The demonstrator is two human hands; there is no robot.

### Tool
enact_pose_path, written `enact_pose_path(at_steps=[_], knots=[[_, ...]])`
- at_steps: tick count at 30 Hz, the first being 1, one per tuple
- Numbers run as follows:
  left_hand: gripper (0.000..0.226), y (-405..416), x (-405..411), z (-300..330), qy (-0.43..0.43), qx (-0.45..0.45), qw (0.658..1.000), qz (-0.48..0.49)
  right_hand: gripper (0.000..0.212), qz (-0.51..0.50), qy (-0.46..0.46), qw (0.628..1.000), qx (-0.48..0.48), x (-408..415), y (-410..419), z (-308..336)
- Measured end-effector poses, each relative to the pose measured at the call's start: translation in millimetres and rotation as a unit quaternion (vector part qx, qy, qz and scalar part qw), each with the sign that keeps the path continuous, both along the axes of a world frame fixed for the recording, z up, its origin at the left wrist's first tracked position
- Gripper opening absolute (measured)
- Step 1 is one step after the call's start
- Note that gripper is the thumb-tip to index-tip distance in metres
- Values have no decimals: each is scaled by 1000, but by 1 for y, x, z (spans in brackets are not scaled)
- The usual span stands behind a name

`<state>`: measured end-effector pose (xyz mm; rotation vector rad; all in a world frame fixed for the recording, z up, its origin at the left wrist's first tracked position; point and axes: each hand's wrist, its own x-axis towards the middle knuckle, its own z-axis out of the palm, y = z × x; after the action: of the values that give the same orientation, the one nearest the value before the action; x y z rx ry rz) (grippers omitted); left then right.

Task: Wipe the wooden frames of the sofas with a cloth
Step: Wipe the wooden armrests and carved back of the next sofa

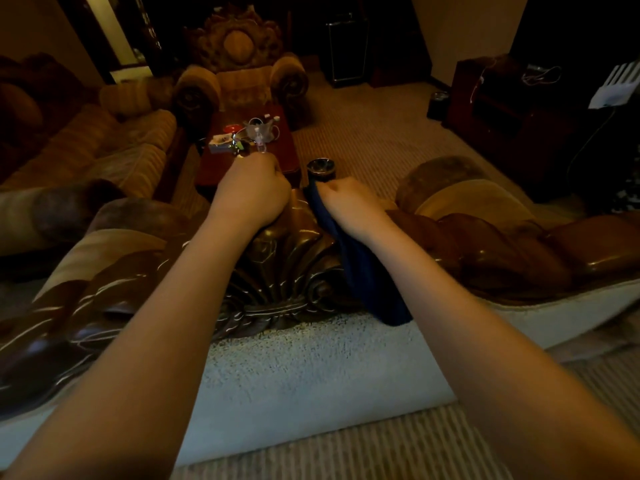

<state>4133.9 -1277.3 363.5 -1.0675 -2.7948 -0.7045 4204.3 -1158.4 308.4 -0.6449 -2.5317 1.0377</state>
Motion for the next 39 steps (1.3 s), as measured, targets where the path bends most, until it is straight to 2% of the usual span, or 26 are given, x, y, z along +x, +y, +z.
enact_pose_path(at_steps=[1, 3, 4, 7, 9, 10, 13, 14, 15, 16, 18, 20, 22, 24, 26, 29, 31, 33, 35, 37, 39], knots=[[24, 0, 0, 0, 3, 6, 1000, -1, 38, -12, 31, 998, 59, 15, -16, -5], [24, -1, 0, 0, -2, 18, 1000, -4, 49, -41, 91, 980, 170, 45, -49, -17], [24, -1, 0, 0, -16, 32, 999, -3, 53, -57, 110, 974, 191, 54, -61, -18], [25, -3, -5, 2, -126, 139, 982, 19, 54, -42, 70, 980, 180, 40, -53, -6], [25, -4, -12, 2, -184, 193, 963, 32, 46, 31, 28, 990, 136, 10, -32, 3], [25, -5, -13, 3, -191, 190, 963, 28, 40, 61, -18, 994, 84, -6, -21, 11], [27, -7, -14, 2, -187, 200, 961, 41, 31, 136, -103, 985, 33, -48, -1, 21], [27, -8, -12, 2, -194, 217, 956, 45, 29, 144, -87, 985, 32, -47, -3, 19], [28, -9, -11, 3, -207, 242, 947, 41, 29, 151, -68, 983, 78, -39, -8, 14], [28, -10, -10, 3, -222, 264, 938, 43, 34, 128, -34, 984, 120, -24, -14, 8], [26, -12, -11, 2, -239, 301, 921, 56, 46, 36, 24, 992, 119, 12, -39, -3], [23, -12, -12, 1, -245, 322, 912, 61, 46, -18, 55, 988, 143, 34, -61, -3], [24, -11, -12, 2, -237, 322, 914, 66, 43, -5, -1, 992, 125, 17, -55, 5], [26, -10, -13, 3, -235, 317, 917, 61, 39, 37, -63, 996, 52, -13, -36, 19], [29, -9, -14, 2, -240, 307, 920, 52, 33, 83, -79, 993, -22, -36, -20, 28], [33, -10, -14, 3, -257, 312, 913, 46, 35, 115, -107, 988, 7, -43, -13, 28], [31, -12, -11, 3, -258, 311, 914, 42, 31, 112, -88, 983, 113, -25, -20, 24], [27, -13, -9, 1, -244, 313, 917, 39, 31, 53, -35, 982, 180, 1, -27, 7], [26, -13, -13, -2, -234, 315, 919, 42, 44, -14, 33, 988, 148, 30, -42, -4], [28, -12, -17, -2, -231, 293, 927, 38, 52, -25, 59, 982, 176, 36, -41, -9], [26, -11, -12, -1, -216, 266, 939, 30, 40, 19, 51, 983, 177, 30, -22, -4]])
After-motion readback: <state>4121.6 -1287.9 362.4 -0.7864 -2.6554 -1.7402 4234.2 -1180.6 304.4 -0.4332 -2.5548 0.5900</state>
